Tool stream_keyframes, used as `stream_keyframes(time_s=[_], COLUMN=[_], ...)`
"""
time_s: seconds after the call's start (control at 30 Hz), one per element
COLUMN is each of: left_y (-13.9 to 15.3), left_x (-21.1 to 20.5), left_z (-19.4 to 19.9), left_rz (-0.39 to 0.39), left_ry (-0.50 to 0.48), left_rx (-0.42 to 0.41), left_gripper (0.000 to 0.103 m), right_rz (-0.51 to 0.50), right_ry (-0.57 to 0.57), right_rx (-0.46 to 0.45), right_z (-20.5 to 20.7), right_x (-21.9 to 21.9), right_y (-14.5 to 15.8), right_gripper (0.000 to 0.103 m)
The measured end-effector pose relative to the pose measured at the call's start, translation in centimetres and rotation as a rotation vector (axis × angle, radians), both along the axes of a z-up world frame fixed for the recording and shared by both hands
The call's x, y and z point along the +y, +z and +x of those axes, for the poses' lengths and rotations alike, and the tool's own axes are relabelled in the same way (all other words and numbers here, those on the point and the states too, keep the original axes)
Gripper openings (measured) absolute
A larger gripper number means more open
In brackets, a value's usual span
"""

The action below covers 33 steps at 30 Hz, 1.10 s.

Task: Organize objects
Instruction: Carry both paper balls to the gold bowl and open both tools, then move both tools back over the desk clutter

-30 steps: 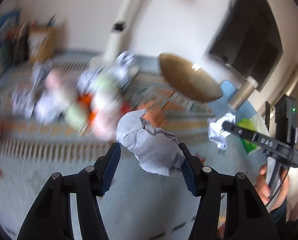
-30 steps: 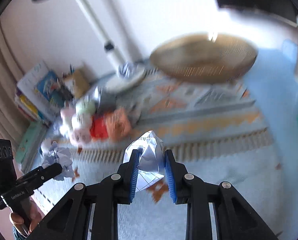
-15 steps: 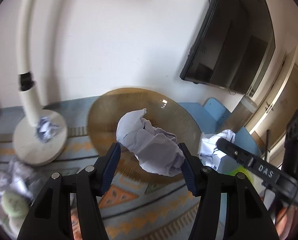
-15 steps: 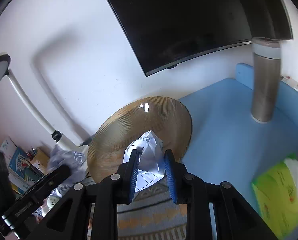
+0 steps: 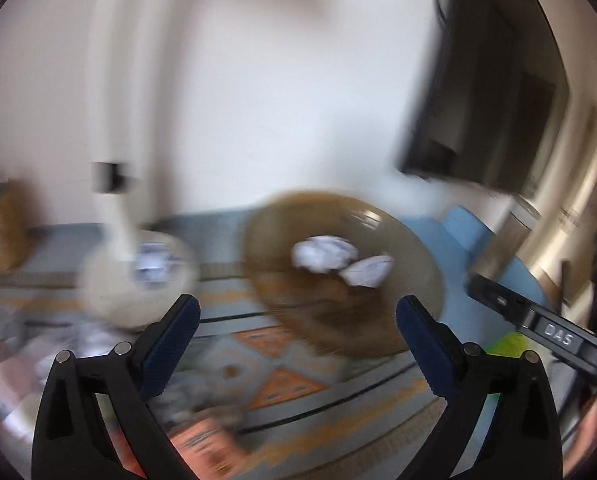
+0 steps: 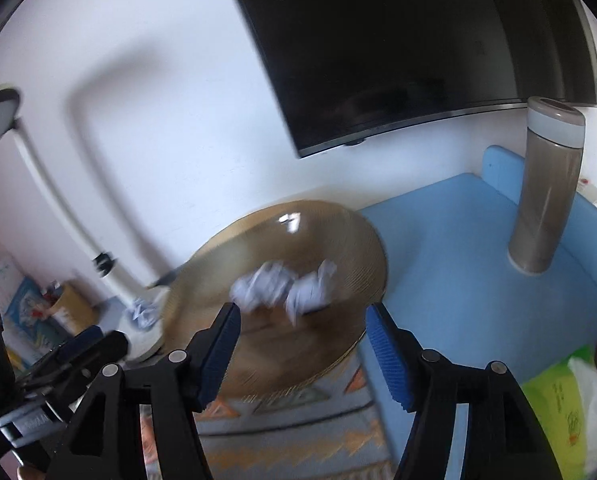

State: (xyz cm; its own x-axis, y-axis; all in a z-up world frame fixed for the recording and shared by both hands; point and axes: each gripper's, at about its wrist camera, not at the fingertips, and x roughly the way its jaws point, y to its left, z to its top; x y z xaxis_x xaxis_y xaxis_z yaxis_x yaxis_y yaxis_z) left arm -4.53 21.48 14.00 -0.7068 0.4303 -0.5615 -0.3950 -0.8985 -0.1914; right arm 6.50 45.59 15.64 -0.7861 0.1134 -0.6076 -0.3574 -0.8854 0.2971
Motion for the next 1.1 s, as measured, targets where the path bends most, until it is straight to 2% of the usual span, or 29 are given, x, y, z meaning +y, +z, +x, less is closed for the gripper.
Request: stream_keyframes(time_s=[0.03, 0.13, 0.27, 0.4, 0.53, 0.63, 0.7, 0.8, 0.83, 0.87, 0.93, 1.0, 1.1], left_y=[0.3, 0.5, -0.3, -3.0, -6.5, -8.3, -8.9, -9.6, -10.0, -10.5, -11.0, -11.0, -11.3], left_x=[-2.0, -6.9, -13.4, -19.2, -22.7, -23.6, -23.4, -22.4, -22.1, -21.7, -20.7, -19.7, -19.3], left_z=[1.5, 5.0, 9.6, 12.2, 12.9, 12.3, 11.8, 10.7, 10.3, 10.0, 9.7, 9.8, 9.6], left_rz=[-0.008, 0.004, 0.011, -0.017, -0.044, -0.052, -0.056, -0.082, -0.087, -0.092, -0.165, -0.227, -0.25], left_ry=[0.059, 0.147, 0.278, 0.324, 0.404, 0.446, 0.444, 0.45, 0.462, 0.477, 0.494, 0.471, 0.455], left_rx=[0.031, 0.061, 0.075, 0.031, -0.019, -0.039, -0.036, -0.031, -0.038, -0.043, -0.059, -0.048, -0.061], left_gripper=[0.099, 0.099, 0.102, 0.102, 0.102, 0.102, 0.102, 0.102, 0.102, 0.102, 0.102, 0.102, 0.102], right_rz=[0.007, 0.036, 0.05, 0.074, 0.064, 0.08, 0.109, 0.164, 0.181, 0.199, 0.236, 0.284, 0.342], right_ry=[0.008, 0.054, 0.155, 0.231, 0.294, 0.34, 0.361, 0.376, 0.372, 0.374, 0.386, 0.396, 0.41], right_rx=[-0.002, 0.005, 0.008, -0.009, -0.031, -0.011, -0.037, -0.056, -0.065, -0.071, -0.082, -0.073, -0.065], right_z=[0.2, 1.7, 2.9, 3.2, 2.8, 2.4, 1.8, 1.5, 1.4, 1.3, 1.1, 1.4, 1.7], right_x=[-0.6, -3.7, -8.7, -14.1, -18.0, -20.3, -21.6, -22.8, -23.0, -23.3, -24.0, -24.8, -25.8], right_y=[0.1, 0.8, 1.5, 0.5, -2.8, -6.1, -7.7, -9.0, -9.0, -9.2, -9.4, -9.4, -9.3], right_gripper=[0.064, 0.065, 0.066, 0.066, 0.067, 0.067, 0.067, 0.067, 0.072, 0.084, 0.093, 0.093, 0.093])
